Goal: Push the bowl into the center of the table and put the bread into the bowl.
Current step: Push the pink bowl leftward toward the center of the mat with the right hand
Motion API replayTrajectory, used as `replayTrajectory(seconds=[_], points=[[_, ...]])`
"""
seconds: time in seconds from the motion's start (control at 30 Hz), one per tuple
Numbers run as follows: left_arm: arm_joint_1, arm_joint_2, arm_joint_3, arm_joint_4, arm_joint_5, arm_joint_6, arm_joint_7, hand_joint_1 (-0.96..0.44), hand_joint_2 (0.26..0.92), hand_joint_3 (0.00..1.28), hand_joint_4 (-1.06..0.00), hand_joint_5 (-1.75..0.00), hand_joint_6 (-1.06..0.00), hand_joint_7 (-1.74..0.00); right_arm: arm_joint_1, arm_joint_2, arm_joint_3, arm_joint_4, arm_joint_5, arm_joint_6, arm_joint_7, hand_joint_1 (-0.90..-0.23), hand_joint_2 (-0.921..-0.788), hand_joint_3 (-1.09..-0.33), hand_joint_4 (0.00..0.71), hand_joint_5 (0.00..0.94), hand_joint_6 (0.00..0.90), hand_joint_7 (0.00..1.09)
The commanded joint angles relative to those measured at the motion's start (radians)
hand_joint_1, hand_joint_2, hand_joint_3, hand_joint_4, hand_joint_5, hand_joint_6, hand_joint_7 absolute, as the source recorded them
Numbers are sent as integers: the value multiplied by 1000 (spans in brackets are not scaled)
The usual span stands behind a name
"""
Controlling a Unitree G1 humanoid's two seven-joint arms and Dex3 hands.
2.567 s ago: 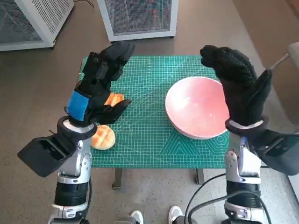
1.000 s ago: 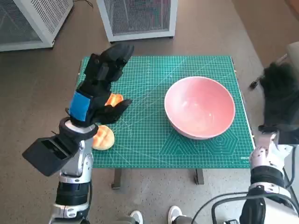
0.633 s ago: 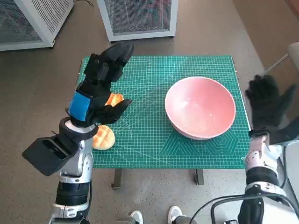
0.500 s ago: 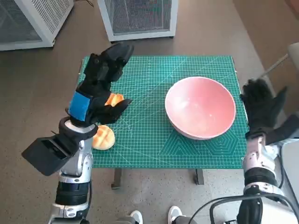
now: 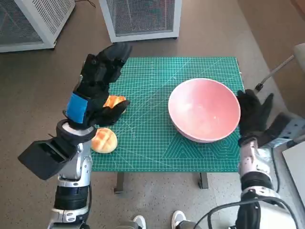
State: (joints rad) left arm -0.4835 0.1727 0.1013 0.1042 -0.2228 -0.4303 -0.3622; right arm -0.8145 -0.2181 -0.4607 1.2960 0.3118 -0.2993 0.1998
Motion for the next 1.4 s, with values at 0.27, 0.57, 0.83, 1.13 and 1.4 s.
replayTrajectory(seconds=[0.27,0.57,0.83,1.13,1.4], points=[[15,8,5,-8,1,-12,1,-582,921,376,-240,-49,1,-628,-17,43,-22,5,15,20,36,-321,-921,-563,357,22,271,400],[27,23,16,-15,0,-14,2,-580,921,370,-243,-46,1,-627,-68,103,-29,6,24,10,60,-346,-921,-552,310,5,255,404],[47,37,27,-37,-8,-3,-2,-604,921,362,-247,-42,0,-616,-105,135,-24,14,15,28,55,-333,-921,-579,324,10,238,404],[76,50,41,-73,-29,19,0,-612,921,352,-255,-23,-38,-535,-135,154,-10,22,-3,52,46,-323,-921,-614,311,4,203,389],[96,53,49,-101,-32,32,9,-605,921,340,-265,-16,-63,-484,-152,170,-7,27,-12,76,22,-342,-921,-536,340,10,225,383]])
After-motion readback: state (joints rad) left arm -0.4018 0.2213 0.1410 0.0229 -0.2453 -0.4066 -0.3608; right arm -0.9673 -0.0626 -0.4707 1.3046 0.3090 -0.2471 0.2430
